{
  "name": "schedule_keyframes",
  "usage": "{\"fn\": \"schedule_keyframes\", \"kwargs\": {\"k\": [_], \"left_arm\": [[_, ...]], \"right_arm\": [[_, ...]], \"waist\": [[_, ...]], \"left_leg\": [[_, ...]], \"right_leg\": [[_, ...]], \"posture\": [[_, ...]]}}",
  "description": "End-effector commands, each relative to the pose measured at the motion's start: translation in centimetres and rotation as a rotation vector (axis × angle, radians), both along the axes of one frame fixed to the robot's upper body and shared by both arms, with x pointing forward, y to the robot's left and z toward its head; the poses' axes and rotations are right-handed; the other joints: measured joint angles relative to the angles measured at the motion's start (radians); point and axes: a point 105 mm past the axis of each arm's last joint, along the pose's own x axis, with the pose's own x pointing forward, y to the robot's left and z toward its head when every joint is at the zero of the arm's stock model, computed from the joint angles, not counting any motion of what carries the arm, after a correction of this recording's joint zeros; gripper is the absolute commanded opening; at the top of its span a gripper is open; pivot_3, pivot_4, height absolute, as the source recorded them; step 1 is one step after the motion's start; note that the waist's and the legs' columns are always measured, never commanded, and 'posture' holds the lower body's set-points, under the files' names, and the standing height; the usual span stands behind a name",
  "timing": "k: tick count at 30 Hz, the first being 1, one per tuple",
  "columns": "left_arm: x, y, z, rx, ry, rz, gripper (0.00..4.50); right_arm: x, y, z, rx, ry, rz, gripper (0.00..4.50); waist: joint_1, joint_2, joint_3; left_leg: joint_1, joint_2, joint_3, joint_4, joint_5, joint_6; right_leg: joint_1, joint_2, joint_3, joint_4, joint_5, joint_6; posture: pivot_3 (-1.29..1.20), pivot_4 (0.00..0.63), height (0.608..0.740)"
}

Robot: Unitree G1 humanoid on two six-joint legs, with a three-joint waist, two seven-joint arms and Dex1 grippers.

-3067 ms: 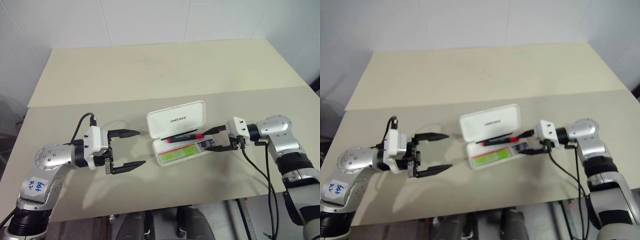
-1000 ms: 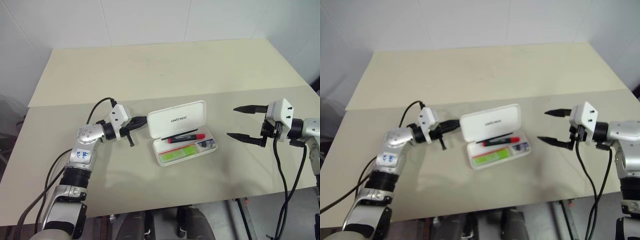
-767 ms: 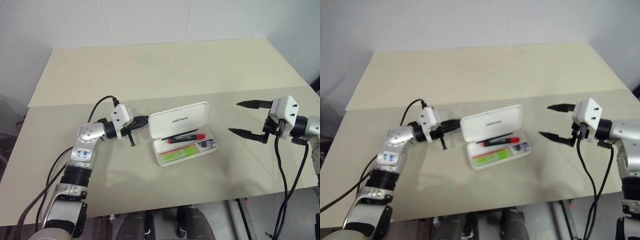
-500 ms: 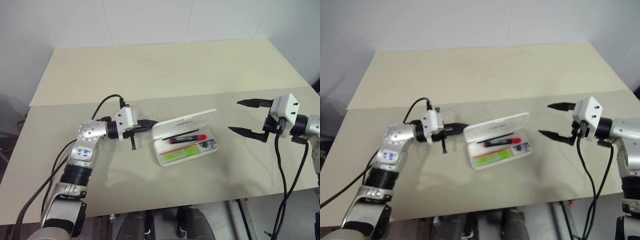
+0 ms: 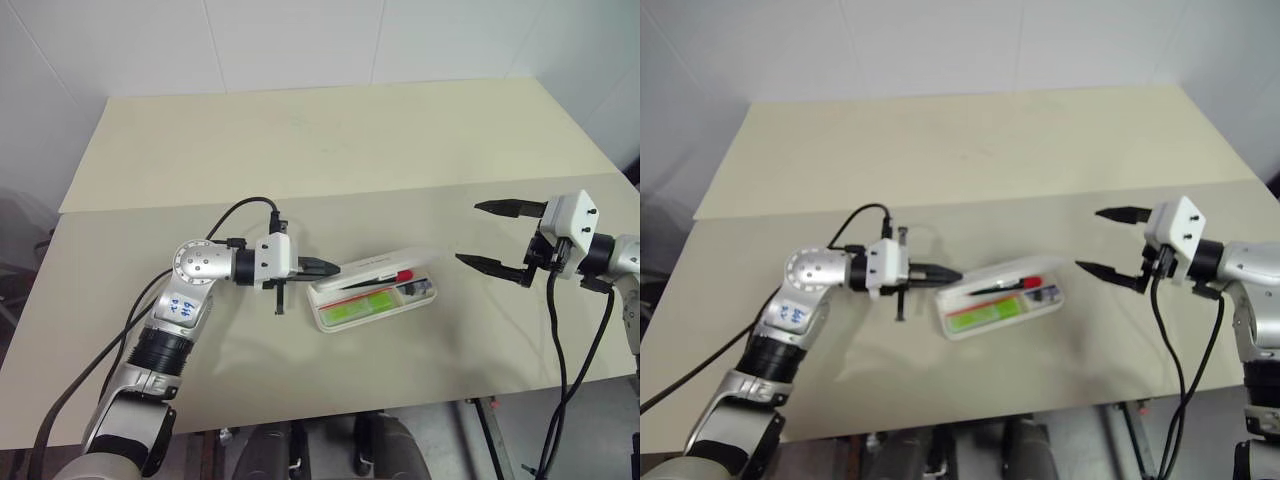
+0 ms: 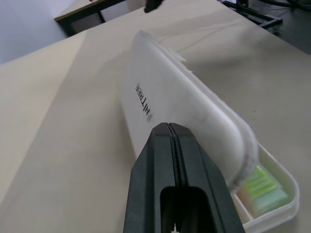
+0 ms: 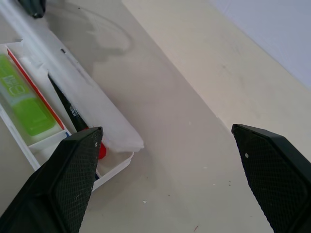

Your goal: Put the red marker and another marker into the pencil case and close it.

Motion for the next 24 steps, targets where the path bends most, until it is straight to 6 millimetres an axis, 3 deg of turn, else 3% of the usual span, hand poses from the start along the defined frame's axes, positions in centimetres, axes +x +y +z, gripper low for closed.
{"fn": "schedule_keyframes", "kwargs": {"k": [1, 14, 24], "left_arm": [[-1.1, -1.1, -0.4, 0.026, -0.012, -0.047, 0.02], [-1.0, -1.5, -4.5, 0.144, 0.114, 0.017, 0.02], [-0.8, -2.3, -5.0, 0.217, 0.122, 0.022, 0.02]], "right_arm": [[-0.6, 0.1, 1.4, 0.032, -0.06, -0.005, 4.5], [-1.5, 1.3, 1.2, 0.067, -0.086, -0.007, 4.5], [-2.0, 2.3, 1.0, 0.096, -0.098, -0.009, 4.5]], "waist": [[0.0, 0.0, 0.0], [0.002, 0.0, 0.0], [0.023, 0.0, 0.0]], "left_leg": [[0.0, 0.0, 0.0, 0.0, 0.0, 0.0], [0.0, 0.0, -0.001, 0.0, 0.0, 0.0], [0.001, 0.0, -0.001, 0.002, -0.002, -0.003]], "right_leg": [[0.0, 0.0, 0.0, 0.0, 0.0, 0.0], [0.001, 0.0, 0.002, 0.0, 0.0, 0.0], [0.002, -0.001, 0.002, 0.0, 0.001, 0.0]], "posture": [[0.0, 0.15, 0.74], [0.0, 0.15, 0.74], [0.0, 0.15, 0.74]]}}
